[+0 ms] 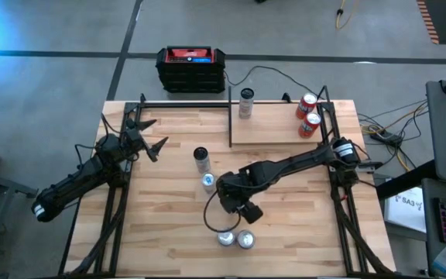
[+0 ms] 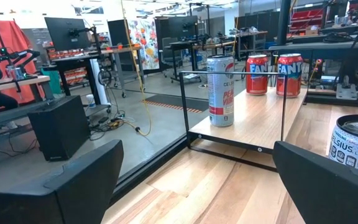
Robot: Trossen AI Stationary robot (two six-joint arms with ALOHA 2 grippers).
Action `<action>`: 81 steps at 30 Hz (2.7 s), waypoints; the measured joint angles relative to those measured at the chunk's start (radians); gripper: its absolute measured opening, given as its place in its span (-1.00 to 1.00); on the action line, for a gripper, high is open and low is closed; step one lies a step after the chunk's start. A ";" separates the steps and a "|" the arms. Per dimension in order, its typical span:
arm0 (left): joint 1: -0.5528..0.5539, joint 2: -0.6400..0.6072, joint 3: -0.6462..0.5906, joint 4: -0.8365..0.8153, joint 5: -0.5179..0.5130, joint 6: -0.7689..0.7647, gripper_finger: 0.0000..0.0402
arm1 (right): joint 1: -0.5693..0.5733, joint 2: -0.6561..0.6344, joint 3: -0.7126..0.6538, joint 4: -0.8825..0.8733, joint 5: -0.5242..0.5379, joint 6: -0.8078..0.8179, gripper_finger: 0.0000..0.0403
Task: Place canned beverage on shelf
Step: Put the right blue soda can on the shelf
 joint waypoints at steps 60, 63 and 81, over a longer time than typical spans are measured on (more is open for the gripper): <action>0.000 0.000 0.000 0.000 0.000 0.000 0.98 | 0.031 -0.002 0.014 0.007 0.088 0.269 0.89; 0.000 0.000 0.000 0.000 0.000 0.000 0.98 | 0.034 -0.002 0.014 0.007 0.071 0.213 0.89; 0.000 0.000 0.000 0.000 0.000 0.000 0.98 | 0.028 -0.002 0.014 0.015 0.070 0.232 0.15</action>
